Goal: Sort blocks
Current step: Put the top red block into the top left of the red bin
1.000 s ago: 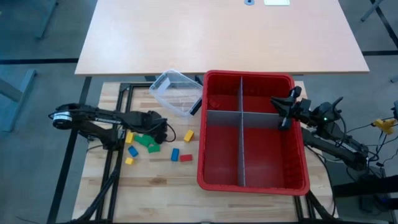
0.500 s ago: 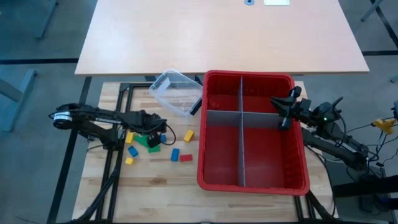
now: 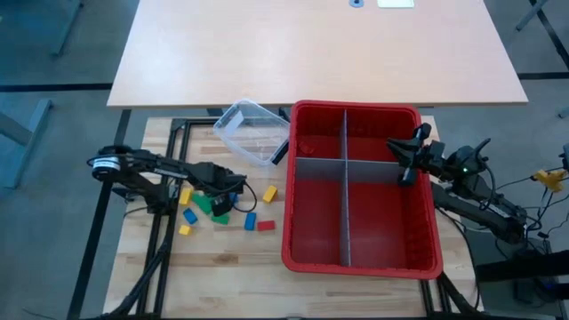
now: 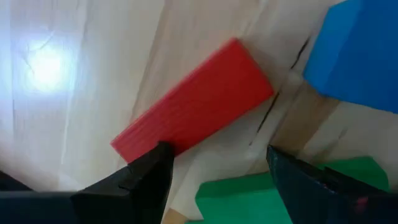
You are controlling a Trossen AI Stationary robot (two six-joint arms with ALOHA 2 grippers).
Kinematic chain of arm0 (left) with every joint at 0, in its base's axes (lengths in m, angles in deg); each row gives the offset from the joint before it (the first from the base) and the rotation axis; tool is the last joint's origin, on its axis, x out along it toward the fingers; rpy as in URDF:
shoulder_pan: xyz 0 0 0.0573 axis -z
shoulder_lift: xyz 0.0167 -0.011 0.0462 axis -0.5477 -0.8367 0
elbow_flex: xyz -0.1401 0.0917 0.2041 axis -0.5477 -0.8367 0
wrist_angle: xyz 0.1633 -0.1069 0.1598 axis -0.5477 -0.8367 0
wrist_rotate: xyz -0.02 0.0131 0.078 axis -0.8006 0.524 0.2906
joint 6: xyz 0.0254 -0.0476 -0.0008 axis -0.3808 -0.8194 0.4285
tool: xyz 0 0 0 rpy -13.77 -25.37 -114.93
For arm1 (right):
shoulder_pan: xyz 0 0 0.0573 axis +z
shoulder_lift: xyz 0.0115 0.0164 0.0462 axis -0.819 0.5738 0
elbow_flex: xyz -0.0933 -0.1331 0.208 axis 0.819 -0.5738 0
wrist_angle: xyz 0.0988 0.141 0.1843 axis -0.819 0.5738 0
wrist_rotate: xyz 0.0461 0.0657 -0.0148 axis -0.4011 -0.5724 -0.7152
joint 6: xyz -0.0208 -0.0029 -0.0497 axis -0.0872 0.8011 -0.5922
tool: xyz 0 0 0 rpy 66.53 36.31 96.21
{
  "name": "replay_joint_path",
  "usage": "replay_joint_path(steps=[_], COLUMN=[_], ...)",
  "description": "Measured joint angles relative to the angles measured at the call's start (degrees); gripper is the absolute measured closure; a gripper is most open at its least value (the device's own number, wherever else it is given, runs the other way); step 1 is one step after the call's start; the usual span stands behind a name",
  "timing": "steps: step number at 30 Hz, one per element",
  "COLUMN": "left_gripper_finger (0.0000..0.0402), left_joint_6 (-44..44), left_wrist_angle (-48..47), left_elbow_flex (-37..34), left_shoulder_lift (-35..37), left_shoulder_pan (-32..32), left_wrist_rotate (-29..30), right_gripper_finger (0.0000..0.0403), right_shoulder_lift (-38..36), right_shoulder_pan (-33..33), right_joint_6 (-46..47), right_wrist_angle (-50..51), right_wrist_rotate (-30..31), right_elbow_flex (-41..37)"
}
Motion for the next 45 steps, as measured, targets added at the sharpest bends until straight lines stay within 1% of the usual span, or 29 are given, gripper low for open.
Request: replay_joint_path(steps=[3, 5, 13, 17, 20, 24, 32, 35, 39, 45], left_gripper_finger=[0.0161, 0.0159, 0.0165, 0.0158, 0.015, 0.0144, 0.0146, 0.0146, 0.0147, 0.0146], left_joint_6=[1.01, 1.13, 8.39, 12.1, 15.35, 16.35, 21.18, 22.72, 23.83, 24.09], left_wrist_angle=[-1.14, -2.09, -4.37, -6.21, -6.39, -7.93, -4.66, -2.82, 0.23, 0.86], left_elbow_flex=[1.45, 2.7, 9.8, 12.62, 12.84, 12.8, 12.21, 11.54, 9.62, 7.35], left_shoulder_lift=[-2.38, -2.73, -0.6, -0.56, -0.62, -0.62, -0.6, -0.6, -0.6, -0.58], left_shoulder_pan=[0.02, 0.17, 1.13, 1.09, 0.73, -1.05, -3.81, -4.85, -6.06, -6.88], left_wrist_rotate=[0.63, 1.46, 5.05, 6.48, 6.71, 7.12, 7.96, 7.55, 5.47, 4.76], right_gripper_finger=[0.0375, 0.0374, 0.0375, 0.0373, 0.0375, 0.0374, 0.0369, 0.0368, 0.0368, 0.0362], right_shoulder_lift=[0.0, 0.0, 0.0, 0.0, 0.0, 0.0, 0.0, 0.0, 0.0, 0.0], right_shoulder_pan=[0.0, 0.0, 0.02, 0.0, 0.02, 0.04, 0.02, 0.02, 0.0, 0.0], right_joint_6=[0.02, 0.25, -0.09, -0.26, -0.62, -0.6, 0.61, 0.81, 1.56, 1.55], right_wrist_angle=[0.03, 0.01, 0.07, 0.25, 0.17, 0.05, 0.19, 0.03, 0.03, 0.02], right_wrist_rotate=[-0.02, 0.0, -0.31, -0.35, -1.02, -1.55, -1.76, -2.63, -2.82, -2.93], right_elbow_flex=[0.0, 0.0, 0.0, 0.0, 0.0, 0.0, 0.0, 0.0, 0.0, 0.0])
